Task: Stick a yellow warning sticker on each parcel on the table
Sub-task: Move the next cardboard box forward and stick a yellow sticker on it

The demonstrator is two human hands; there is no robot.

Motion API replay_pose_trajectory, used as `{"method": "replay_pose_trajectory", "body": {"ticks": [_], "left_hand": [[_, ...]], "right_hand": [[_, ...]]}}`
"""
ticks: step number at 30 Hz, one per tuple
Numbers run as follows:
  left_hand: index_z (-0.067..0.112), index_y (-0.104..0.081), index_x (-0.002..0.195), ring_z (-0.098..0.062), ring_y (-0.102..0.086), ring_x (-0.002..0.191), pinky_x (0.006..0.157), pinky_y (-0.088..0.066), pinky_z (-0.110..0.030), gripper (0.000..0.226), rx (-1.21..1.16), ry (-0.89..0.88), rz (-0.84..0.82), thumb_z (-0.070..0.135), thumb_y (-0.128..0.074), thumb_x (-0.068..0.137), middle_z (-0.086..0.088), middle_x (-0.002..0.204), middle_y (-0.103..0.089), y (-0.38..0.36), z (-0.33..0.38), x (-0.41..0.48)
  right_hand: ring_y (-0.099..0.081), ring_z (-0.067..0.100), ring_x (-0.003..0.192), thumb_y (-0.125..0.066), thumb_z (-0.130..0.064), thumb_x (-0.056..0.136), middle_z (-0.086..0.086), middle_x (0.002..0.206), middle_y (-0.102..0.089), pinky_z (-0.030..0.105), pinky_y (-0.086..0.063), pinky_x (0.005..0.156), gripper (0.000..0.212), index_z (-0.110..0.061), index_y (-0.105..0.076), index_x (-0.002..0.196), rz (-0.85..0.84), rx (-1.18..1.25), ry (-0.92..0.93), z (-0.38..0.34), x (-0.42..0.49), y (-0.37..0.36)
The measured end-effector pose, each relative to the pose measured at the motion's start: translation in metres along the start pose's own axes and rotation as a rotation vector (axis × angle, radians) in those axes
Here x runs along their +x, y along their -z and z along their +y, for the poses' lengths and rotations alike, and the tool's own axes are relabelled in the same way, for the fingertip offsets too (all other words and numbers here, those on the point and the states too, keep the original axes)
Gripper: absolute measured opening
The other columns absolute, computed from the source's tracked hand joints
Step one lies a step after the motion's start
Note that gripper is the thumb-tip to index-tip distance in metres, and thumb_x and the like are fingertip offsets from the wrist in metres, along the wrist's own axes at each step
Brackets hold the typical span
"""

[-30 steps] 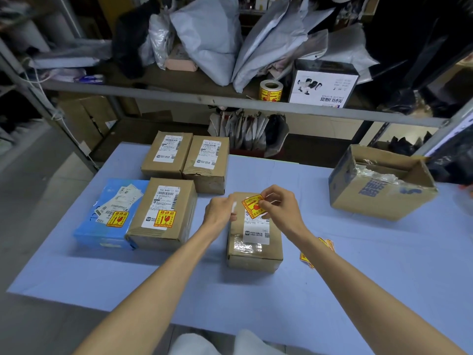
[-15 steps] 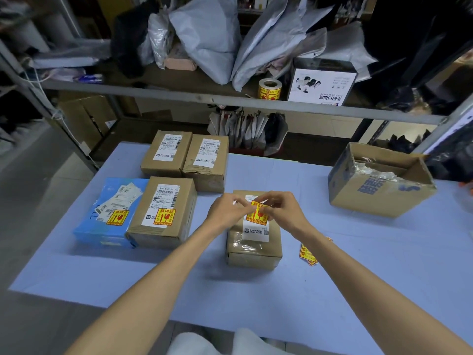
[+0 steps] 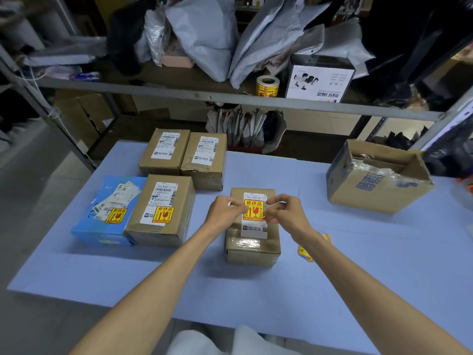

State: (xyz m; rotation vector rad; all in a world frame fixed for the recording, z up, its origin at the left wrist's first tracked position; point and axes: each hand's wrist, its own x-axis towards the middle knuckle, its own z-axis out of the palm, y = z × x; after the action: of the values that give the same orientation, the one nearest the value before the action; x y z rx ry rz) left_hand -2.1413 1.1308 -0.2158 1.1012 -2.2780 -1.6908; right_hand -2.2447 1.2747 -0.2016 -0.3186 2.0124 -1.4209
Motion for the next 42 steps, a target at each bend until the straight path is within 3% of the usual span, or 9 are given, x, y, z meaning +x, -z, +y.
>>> {"method": "replay_pose_trajectory", "body": {"ticks": [5,11,15,20,25,30,42], "left_hand": [[0.019,-0.071,0.089,-0.019,-0.063,0.101,0.082,-0.052,-0.033,0.017,0.206,0.015,0.045,0.034,-0.07,0.082,-0.002,0.109,-0.07,-0.005,-0.004,0.002],[0.017,-0.073,0.095,-0.021,-0.064,0.096,0.069,-0.041,-0.027,0.022,0.396,-0.029,0.115,0.036,-0.066,0.085,-0.003,0.103,-0.071,-0.011,0.0,-0.003],[0.014,-0.073,0.091,-0.021,-0.064,0.091,0.068,-0.044,-0.028,0.02,0.32,0.014,0.073,0.032,-0.069,0.083,-0.004,0.101,-0.071,-0.013,-0.003,0.0],[0.011,-0.075,0.09,-0.022,-0.066,0.088,0.072,-0.052,-0.034,0.02,0.257,0.076,0.025,0.028,-0.071,0.081,-0.004,0.095,-0.073,-0.015,-0.01,0.003],[0.011,-0.073,0.09,-0.017,-0.062,0.079,0.052,-0.039,-0.021,0.023,0.318,0.101,0.074,0.031,-0.071,0.08,0.001,0.089,-0.07,-0.017,-0.012,0.0],[0.009,-0.068,0.09,-0.02,-0.059,0.076,0.048,-0.031,-0.023,0.031,0.314,0.185,0.112,0.036,-0.074,0.078,-0.003,0.089,-0.068,-0.018,-0.01,0.003],[0.011,-0.055,0.087,-0.022,-0.057,0.08,0.046,-0.03,-0.023,0.023,0.378,0.188,0.074,0.027,-0.07,0.08,-0.008,0.099,-0.066,-0.026,-0.006,0.004]], "right_hand": [[-0.07,0.023,0.063,-0.065,0.013,0.078,0.018,0.08,-0.07,0.025,-0.059,0.057,0.022,0.001,-0.057,0.095,-0.005,0.007,-0.011,0.001,0.0,-0.002],[-0.066,0.021,0.06,-0.064,0.01,0.079,0.023,0.082,-0.069,0.02,-0.053,0.05,0.013,0.007,-0.065,0.091,0.003,-0.053,-0.019,0.007,0.0,-0.003],[-0.065,0.019,0.058,-0.065,0.004,0.082,0.019,0.079,-0.07,0.021,-0.053,0.051,0.003,0.004,-0.068,0.083,0.024,-0.07,-0.026,0.013,0.002,-0.005],[-0.068,0.025,0.065,-0.064,0.002,0.084,0.02,0.078,-0.07,0.029,-0.06,0.059,0.01,0.0,-0.068,0.075,0.05,-0.085,-0.033,0.019,0.004,-0.007],[-0.068,0.025,0.063,-0.063,0.003,0.084,0.02,0.076,-0.07,0.035,-0.062,0.064,0.015,-0.004,-0.066,0.07,0.063,-0.073,-0.033,0.024,0.005,-0.01],[-0.066,0.024,0.061,-0.063,0.001,0.085,0.017,0.073,-0.069,0.037,-0.061,0.065,0.011,-0.002,-0.066,0.075,0.075,-0.092,-0.005,0.025,0.005,-0.011],[-0.066,0.022,0.06,-0.063,0.002,0.084,0.021,0.076,-0.07,0.028,-0.058,0.057,0.014,-0.005,-0.065,0.072,0.095,-0.155,-0.064,0.036,0.01,-0.012]]}}
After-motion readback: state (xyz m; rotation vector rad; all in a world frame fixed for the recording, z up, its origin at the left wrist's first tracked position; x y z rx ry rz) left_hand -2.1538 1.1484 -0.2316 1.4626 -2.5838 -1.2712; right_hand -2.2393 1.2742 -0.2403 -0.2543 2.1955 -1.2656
